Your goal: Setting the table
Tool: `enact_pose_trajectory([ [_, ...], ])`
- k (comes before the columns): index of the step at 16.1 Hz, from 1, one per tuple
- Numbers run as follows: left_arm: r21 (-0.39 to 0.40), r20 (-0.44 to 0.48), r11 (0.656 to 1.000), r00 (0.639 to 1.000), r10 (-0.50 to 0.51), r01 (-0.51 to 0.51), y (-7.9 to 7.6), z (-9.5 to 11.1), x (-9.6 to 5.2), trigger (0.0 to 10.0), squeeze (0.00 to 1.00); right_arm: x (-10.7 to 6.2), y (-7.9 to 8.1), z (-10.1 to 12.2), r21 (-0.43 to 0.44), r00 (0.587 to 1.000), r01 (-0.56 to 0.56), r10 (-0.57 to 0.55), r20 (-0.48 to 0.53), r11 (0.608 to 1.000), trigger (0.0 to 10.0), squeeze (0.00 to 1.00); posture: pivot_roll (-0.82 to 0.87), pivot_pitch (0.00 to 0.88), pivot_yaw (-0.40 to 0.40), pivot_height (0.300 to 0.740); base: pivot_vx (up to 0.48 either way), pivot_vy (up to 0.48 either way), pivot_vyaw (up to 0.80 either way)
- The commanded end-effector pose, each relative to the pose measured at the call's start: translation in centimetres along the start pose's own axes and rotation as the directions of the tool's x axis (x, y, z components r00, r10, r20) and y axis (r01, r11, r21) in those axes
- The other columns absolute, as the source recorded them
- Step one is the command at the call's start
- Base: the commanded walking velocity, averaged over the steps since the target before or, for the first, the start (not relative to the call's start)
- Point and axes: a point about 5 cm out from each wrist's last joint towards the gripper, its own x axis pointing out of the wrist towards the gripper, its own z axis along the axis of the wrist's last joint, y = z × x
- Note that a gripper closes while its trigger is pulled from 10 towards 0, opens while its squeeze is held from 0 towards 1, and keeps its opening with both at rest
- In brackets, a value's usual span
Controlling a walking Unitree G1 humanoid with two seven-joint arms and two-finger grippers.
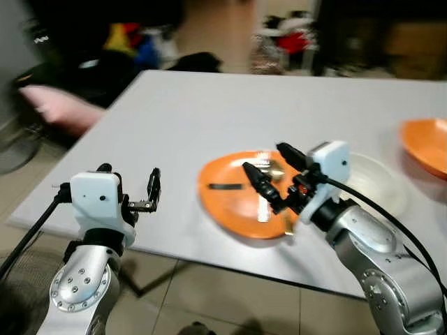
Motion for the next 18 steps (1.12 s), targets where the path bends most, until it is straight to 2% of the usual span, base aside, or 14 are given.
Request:
enact_pose_trajectory([
  [1, 0.048, -0.017, 0.999, 1.0, 0.018, -0.018, 0.5, -0.5, 0.2, 10.0, 0.0, 0.3, 0.1, -0.1, 0.019, 1.0, -0.003, 0.003, 0.017, 1.0, 10.0, 0.0, -0.02, 0.0, 0.073, 0.74, 0.0, 0.0, 0.8],
  [3, 0.078, 0.013, 0.997, 1.0, 0.013, -0.014, 0.7, 0.0, 1.4, 10.0, 0.0, 0.3, -0.9, -0.9, -0.001, 0.996, 0.085, -0.085, -0.001, 0.996, 10.0, 0.0, -0.02, 0.0, 0.073, 0.74, 0.0, 0.0, 0.8],
  [5, 0.082, 0.021, 0.997, 1.0, 0.003, -0.004, 0.8, 0.0, 1.8, 10.0, 0.0, 0.0, -1.7, -0.6, -0.035, 0.988, 0.155, -0.154, 0.019, 0.987, 10.0, 0.0, -0.04, 0.0, 0.09, 0.74, 0.0, 0.0, 0.8],
  [6, 0.081, 0.024, 0.997, 1.0, -0.017, 0.015, 0.7, 0.0, 2.2, 10.0, 0.0, -0.4, -2.6, -0.3, -0.045, 0.97, 0.24, -0.237, 0.048, 0.97, 10.0, 0.0, -0.05, 0.0, 0.105, 0.74, 0.0, 0.0, 0.8],
  [7, 0.095, 0.026, 0.995, 0.999, -0.034, 0.031, 0.6, 0.0, 2.3, 10.0, 0.0, -0.8, -2.8, -0.2, -0.043, 0.962, 0.271, -0.268, 0.058, 0.962, 10.0, 0.0, -0.06, 0.0, 0.111, 0.74, 0.0, 0.0, 0.8],
  [10, 0.084, 0.022, 0.996, 0.999, -0.042, 0.04, 0.5, -0.2, 2.5, 10.0, 0.0, -1.5, -2.8, -0.4, -0.056, 0.958, 0.285, -0.283, 0.046, 0.957, 10.0, 0.0, -0.07, 0.0, 0.119, 0.74, 0.0, 0.0, 0.8],
  [12, 0.074, 0.01, 0.996, 0.999, -0.045, 0.044, 0.2, -0.6, 1.7, 10.0, 0.0, -1.8, -2.7, -0.6, -0.064, 0.964, 0.265, -0.264, 0.026, 0.962, 10.0, 0.0, -0.07, 0.0, 0.111, 0.74, 0.0, 0.0, 0.8],
  [15, 0.06, -0.014, 0.998, 1.0, -0.023, 0.024, 0.0, -1.2, 0.8, 10.0, 0.0, -1.3, -2.4, -0.8, -0.062, 0.98, 0.2, -0.2, 0.009, 0.978, 10.0, 0.0, -0.05, 0.0, 0.087, 0.74, 0.0, 0.0, 0.8],
  [18, 0.084, -0.022, 0.996, 1.0, 0.017, -0.015, 0.6, -1.2, 0.0, 10.0, 0.0, -0.9, -2.5, -1.3, -0.03, 0.984, 0.179, -0.18, -0.012, 0.983, 10.0, 0.0, -0.01, 0.0, 0.066, 0.74, 0.0, 0.0, 0.8],
])
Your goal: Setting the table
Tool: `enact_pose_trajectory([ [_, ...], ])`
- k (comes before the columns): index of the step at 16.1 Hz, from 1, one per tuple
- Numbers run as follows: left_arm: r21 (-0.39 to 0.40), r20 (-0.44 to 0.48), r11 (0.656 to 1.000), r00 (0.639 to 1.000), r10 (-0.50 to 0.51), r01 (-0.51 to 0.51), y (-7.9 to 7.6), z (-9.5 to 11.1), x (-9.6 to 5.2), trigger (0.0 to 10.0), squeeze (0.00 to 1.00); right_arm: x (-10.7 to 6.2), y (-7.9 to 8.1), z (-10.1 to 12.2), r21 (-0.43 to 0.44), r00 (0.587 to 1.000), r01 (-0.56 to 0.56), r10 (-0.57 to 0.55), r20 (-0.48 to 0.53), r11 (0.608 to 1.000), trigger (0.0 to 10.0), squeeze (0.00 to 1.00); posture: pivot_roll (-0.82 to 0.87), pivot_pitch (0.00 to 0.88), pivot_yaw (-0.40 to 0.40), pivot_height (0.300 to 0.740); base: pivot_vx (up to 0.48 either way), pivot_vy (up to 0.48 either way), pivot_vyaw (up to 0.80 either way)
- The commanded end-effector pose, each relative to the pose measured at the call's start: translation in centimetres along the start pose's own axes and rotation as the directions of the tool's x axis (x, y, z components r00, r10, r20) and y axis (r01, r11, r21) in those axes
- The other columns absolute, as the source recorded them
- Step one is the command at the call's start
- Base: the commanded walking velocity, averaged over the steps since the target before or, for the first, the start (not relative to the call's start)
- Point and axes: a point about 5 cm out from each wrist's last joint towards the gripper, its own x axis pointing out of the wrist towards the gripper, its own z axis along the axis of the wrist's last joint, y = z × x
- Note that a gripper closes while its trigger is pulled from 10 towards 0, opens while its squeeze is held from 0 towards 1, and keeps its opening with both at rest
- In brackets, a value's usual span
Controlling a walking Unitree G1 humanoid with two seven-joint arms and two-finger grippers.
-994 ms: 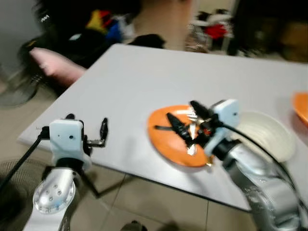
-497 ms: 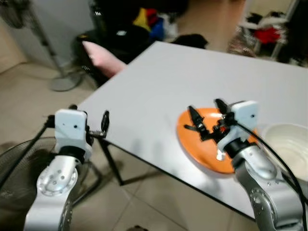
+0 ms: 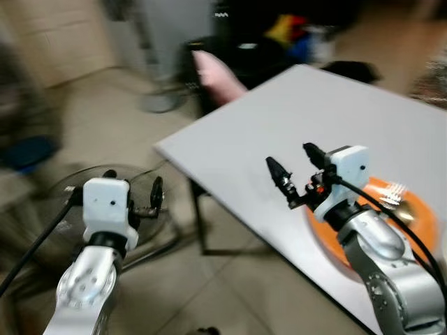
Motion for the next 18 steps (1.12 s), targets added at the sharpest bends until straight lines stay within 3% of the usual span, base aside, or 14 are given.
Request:
enact_pose_trajectory([
  [1, 0.036, 0.007, 0.998, 0.999, 0.042, -0.042, 0.7, 0.3, -0.4, 10.0, 0.0, 0.2, 0.3, -0.5, 0.035, 1.0, -0.017, 0.018, -0.021, 0.999, 10.0, 0.0, -0.01, 0.0, 0.066, 0.74, 0.0, 0.0, 0.8],
  [4, 0.033, -0.003, 0.998, 0.999, 0.047, -0.047, 0.7, 0.2, -1.0, 10.0, 0.0, 0.3, 0.6, -1.3, 0.054, 0.999, -0.025, 0.027, -0.041, 0.998, 10.0, 0.0, 0.0, 0.0, 0.07, 0.74, 0.0, 0.0, 0.8],
  [10, 0.029, -0.005, 0.999, 1.0, 0.018, -0.018, 0.4, 0.3, -0.5, 10.0, 0.0, -0.3, 0.4, -1.8, 0.068, 0.998, -0.018, 0.022, -0.054, 0.998, 10.0, 0.0, -0.01, 0.0, 0.09, 0.74, 0.0, 0.0, 0.8],
  [18, 0.013, -0.011, 0.999, 0.999, 0.037, -0.037, 0.5, 0.4, -1.0, 10.0, 0.0, 0.1, 0.5, -2.1, 0.091, 0.998, -0.033, 0.038, -0.056, 0.995, 10.0, 0.0, 0.01, 0.0, 0.071, 0.74, 0.0, 0.0, 0.8],
])
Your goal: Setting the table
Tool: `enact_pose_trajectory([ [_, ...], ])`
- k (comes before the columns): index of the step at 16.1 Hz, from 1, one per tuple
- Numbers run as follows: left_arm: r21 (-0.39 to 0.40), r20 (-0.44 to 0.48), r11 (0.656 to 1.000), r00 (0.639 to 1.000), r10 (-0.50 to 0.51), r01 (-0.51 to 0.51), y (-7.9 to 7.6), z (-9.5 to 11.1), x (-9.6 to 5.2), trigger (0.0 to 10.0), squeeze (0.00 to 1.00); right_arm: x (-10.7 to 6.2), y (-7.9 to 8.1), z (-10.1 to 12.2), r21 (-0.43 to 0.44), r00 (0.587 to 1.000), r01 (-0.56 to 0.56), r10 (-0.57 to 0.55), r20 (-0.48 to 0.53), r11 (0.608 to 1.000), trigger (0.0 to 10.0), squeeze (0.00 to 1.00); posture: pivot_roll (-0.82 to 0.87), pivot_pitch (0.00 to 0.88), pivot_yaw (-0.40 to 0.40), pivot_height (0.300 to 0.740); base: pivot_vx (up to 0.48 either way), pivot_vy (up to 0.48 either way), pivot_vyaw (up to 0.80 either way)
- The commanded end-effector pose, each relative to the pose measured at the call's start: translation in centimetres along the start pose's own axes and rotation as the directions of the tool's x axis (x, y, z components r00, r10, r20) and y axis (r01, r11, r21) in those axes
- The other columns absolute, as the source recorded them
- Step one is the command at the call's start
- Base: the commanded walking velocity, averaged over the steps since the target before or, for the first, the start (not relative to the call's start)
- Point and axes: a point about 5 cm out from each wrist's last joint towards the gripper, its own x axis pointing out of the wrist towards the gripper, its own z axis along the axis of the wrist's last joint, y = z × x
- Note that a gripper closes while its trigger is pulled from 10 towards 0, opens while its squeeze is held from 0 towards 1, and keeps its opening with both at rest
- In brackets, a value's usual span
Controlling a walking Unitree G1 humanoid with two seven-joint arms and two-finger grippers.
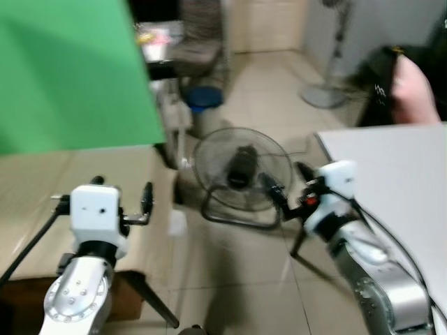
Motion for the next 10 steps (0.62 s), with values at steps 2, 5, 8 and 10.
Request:
enact_pose_trajectory([
  [2, 0.009, 0.003, 1.0, 1.0, -0.011, 0.011, -0.1, 0.2, -0.1, 10.0, 0.0, -0.2, -0.8, 0.2, 0.06, 0.998, 0.065, -0.066, 0.022, 0.996, 10.0, 0.0, 0.02, 0.0, 0.076, 0.74, 0.0, 0.0, 0.63],
  [5, 0.036, 0.014, 0.999, 1.0, -0.011, 0.011, 0.5, 0.5, 0.4, 10.0, 0.0, -0.5, -1.6, -0.2, 0.137, 0.99, 0.134, -0.139, 0.027, 0.981, 10.0, 0.0, 0.01, 0.0, 0.084, 0.74, 0.0, 0.341, 0.0],
  [8, 0.045, 0.015, 0.999, 1.0, -0.01, 0.009, 0.8, 0.5, 0.6, 10.0, 0.0, -0.5, -1.4, -0.2, 0.136, 0.99, 0.135, -0.14, 0.027, 0.981, 10.0, 0.0, 0.01, 0.0, 0.087, 0.74, 0.0, 0.352, 0.0],
  [10, 0.05, 0.015, 0.999, 1.0, -0.007, 0.007, 0.8, 0.5, 0.6, 10.0, 0.0, -0.4, -1.4, -0.3, 0.14, 0.989, 0.142, -0.146, 0.02, 0.98, 10.0, 0.0, 0.01, 0.0, 0.082, 0.74, 0.0, 0.356, 0.0],
])
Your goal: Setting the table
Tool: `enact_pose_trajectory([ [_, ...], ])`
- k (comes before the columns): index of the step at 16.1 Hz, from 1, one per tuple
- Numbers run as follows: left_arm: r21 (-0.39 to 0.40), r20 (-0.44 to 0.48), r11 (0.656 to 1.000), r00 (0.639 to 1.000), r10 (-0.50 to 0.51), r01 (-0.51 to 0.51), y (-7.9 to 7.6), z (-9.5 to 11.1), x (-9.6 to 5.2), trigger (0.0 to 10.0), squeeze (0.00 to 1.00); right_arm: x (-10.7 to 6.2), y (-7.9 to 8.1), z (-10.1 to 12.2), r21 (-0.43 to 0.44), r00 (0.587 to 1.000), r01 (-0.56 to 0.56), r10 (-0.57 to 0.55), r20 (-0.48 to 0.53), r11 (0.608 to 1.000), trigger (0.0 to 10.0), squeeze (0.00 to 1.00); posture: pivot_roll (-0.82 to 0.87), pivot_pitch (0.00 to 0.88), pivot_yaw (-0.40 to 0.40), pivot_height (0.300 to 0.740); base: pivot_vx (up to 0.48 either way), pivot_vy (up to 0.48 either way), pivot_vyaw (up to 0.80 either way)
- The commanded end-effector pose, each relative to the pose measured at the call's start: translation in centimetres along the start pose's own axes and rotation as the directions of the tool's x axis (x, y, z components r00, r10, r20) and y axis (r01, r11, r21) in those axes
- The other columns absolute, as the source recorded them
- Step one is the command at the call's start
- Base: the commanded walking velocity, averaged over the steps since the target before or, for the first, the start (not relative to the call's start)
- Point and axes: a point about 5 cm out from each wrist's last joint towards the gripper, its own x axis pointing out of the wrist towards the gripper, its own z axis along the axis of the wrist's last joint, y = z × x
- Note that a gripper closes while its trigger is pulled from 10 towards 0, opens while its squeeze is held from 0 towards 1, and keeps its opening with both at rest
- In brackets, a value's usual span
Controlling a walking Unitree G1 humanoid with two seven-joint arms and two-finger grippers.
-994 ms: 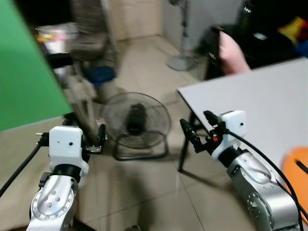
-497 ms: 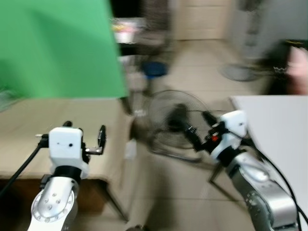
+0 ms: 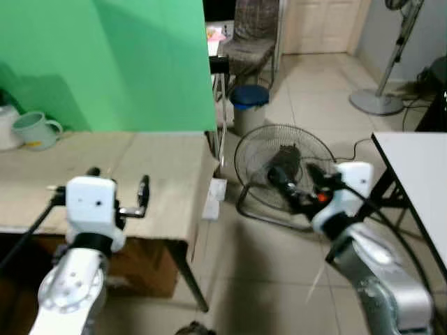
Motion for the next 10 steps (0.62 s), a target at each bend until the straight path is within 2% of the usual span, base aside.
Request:
enact_pose_trajectory([
  [1, 0.021, -0.01, 1.0, 1.0, 0.016, -0.015, 0.55, -0.09, 0.06, 10.0, 0.0, 0.18, 0.45, -0.16, 0.022, 1.0, -0.007, 0.007, -0.005, 1.0, 10.0, 0.0, 0.01, 0.0, 0.08, 0.74, 0.0, 0.349, 0.0],
  [6, 0.036, -0.008, 0.999, 1.0, 0.015, -0.015, 1.1, -0.05, 0.37, 10.0, 0.0, 0.3, 0.21, -0.57, 0.022, 0.997, 0.068, -0.068, -0.02, 0.997, 10.0, 0.0, 0.01, 0.0, 0.073, 0.74, 0.0, 0.356, 0.0],
  [10, 0.036, 0.003, 0.999, 1.0, -0.018, 0.018, 0.9, 0.03, 0.81, 10.0, 0.0, 0.37, -0.22, -0.98, 0.019, 0.993, 0.113, -0.112, -0.036, 0.993, 10.0, 0.0, 0.0, 0.0, 0.072, 0.74, 0.0, 0.361, 0.0],
])
